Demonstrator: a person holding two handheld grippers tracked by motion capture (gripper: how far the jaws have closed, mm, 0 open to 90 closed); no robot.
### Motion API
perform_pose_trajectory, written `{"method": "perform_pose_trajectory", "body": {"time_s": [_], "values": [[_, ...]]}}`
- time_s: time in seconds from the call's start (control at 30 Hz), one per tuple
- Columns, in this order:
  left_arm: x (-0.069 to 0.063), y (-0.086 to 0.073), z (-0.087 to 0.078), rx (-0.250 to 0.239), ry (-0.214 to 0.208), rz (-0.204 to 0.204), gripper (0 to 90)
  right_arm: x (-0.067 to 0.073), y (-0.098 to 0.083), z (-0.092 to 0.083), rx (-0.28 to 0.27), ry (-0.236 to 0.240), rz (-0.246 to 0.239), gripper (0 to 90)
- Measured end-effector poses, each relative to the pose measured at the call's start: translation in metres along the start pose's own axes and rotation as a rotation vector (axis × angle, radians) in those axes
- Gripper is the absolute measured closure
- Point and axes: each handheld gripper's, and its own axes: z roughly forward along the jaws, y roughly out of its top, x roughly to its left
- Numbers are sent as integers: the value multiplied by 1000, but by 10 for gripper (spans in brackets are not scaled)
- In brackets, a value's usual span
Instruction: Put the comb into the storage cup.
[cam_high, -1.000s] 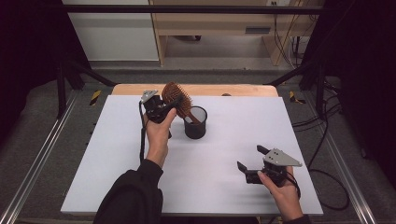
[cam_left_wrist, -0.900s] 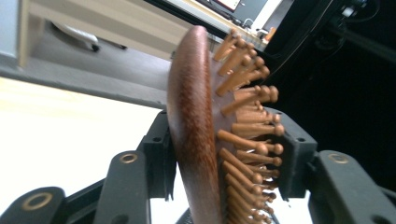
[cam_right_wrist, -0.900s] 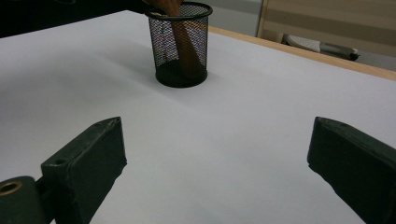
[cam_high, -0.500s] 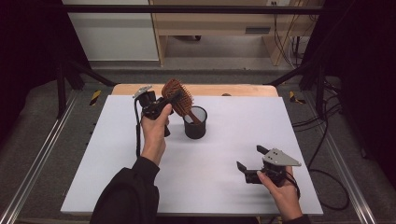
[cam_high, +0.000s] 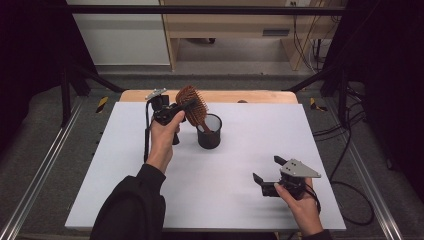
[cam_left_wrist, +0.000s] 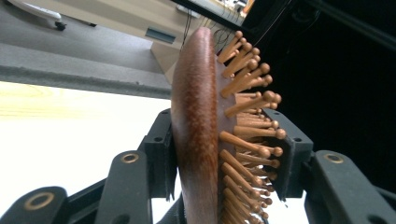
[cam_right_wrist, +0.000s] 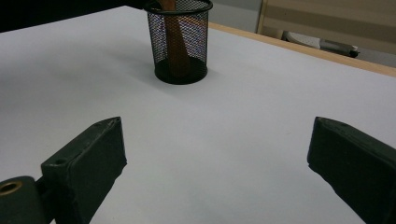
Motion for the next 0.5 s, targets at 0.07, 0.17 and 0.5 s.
{"method": "perform_pose_trajectory", "body": {"time_s": [0.07, 0.17, 0.5], "values": [[3, 1, 3, 1, 6, 7, 484, 0, 0, 0, 0, -1, -1, 47], [7, 0, 5, -3, 12, 16, 463, 0, 0, 0, 2, -1, -2, 47], [10, -1, 10, -6, -5, 48, 437, 1, 0, 0, 6, 2, -8, 47]]}}
